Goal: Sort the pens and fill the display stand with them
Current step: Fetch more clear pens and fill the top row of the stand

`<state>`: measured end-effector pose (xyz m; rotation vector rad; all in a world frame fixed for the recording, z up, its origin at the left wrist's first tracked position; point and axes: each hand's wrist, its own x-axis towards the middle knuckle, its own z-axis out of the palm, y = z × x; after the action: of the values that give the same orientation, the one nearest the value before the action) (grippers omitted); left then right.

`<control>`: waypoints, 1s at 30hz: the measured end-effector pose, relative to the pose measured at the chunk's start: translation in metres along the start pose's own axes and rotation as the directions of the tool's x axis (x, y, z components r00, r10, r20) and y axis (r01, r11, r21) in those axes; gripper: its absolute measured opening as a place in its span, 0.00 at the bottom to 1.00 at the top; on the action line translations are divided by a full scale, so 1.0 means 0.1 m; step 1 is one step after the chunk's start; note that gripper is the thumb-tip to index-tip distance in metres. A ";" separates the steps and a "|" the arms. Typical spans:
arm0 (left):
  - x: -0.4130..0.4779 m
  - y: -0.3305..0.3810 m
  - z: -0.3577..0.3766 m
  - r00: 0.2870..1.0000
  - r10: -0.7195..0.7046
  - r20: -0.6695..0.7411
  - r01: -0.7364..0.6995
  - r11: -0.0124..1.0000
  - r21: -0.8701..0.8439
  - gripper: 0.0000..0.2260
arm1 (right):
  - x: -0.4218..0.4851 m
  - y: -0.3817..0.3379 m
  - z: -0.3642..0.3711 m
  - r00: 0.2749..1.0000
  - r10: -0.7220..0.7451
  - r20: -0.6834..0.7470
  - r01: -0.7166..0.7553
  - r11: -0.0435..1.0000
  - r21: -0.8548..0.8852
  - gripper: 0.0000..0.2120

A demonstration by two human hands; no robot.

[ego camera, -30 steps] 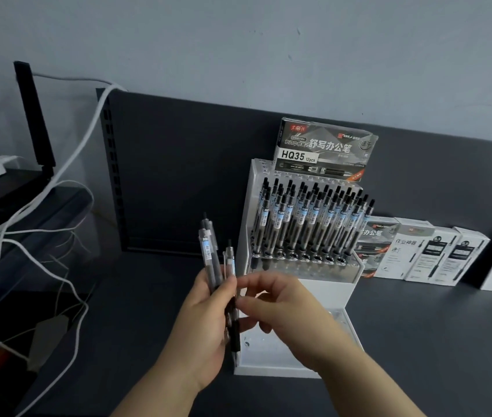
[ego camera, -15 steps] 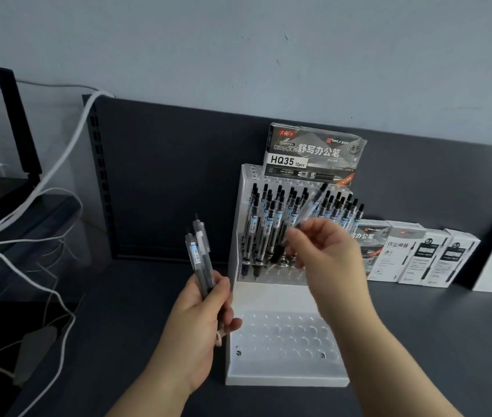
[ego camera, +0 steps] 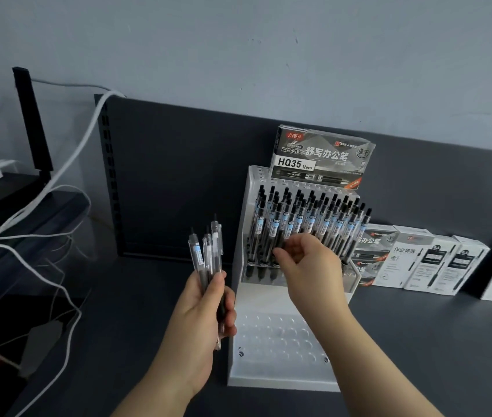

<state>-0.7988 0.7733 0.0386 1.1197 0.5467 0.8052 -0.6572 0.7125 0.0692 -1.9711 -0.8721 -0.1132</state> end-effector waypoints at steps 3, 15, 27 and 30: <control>-0.03 0.00 0.00 1.000 0.003 0.012 -0.003 1.000 -0.017 0.07 | 0.00 0.00 0.01 1.000 -0.013 -0.006 0.013 0.999 -0.031 0.07; -0.12 -0.03 0.03 0.996 0.000 0.088 -0.001 1.000 0.013 0.09 | -0.37 -0.17 -0.06 0.990 -0.050 0.134 0.024 0.981 0.195 0.05; -0.05 -0.11 0.09 0.999 -0.006 0.043 0.002 0.995 0.104 0.11 | -0.25 -0.17 -0.32 0.995 0.080 -0.066 -0.043 0.897 0.441 0.03; -0.04 -0.10 0.10 0.999 -0.015 0.045 0.010 0.994 0.108 0.11 | -0.07 -0.13 -0.35 0.979 0.102 -0.179 -0.027 0.924 0.381 0.04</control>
<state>-0.7906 0.7624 0.0332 1.2297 0.5637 0.7449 -0.6613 0.6850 0.0943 -1.5949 -0.6437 -0.0911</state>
